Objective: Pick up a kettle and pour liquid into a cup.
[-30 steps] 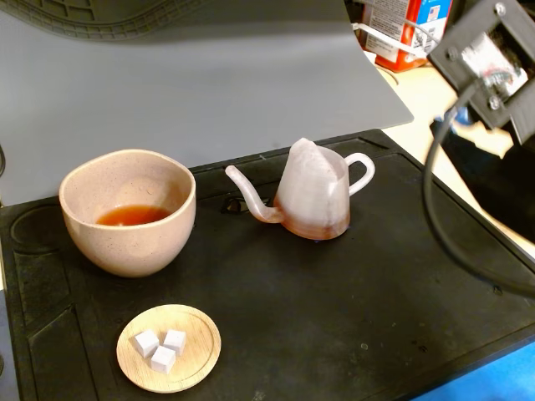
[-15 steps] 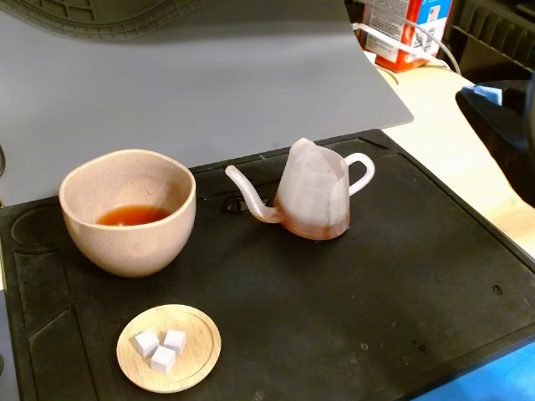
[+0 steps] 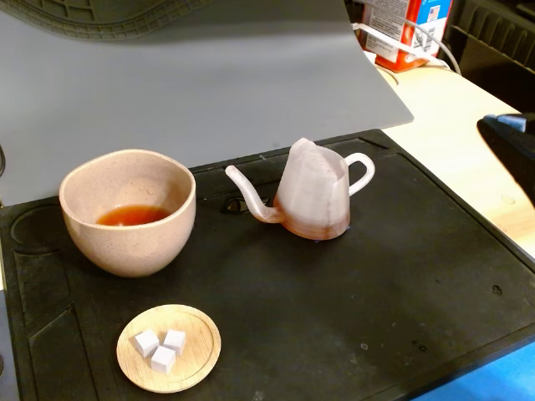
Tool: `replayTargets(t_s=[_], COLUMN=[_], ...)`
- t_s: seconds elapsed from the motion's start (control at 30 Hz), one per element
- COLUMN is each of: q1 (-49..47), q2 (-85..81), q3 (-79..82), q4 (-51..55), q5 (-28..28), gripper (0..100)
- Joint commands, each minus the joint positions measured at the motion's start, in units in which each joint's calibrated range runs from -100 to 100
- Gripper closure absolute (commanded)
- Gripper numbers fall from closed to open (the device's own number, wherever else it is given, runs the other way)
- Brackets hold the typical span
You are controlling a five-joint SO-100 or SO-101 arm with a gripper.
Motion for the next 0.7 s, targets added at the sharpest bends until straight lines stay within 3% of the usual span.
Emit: replayTargets(t_s=[0.0,0.23,0.57,0.67], q1=[-0.13,-0.13,-0.51,-0.59], q2=[-2.75,-5.48,-5.65,-5.65], q3=[1.99,3.71,3.71,3.71], q4=[0.02,4.95,33.74,37.63], q5=[-0.17,-0.22,-0.22,-0.22], gripper=[99,99,99,99])
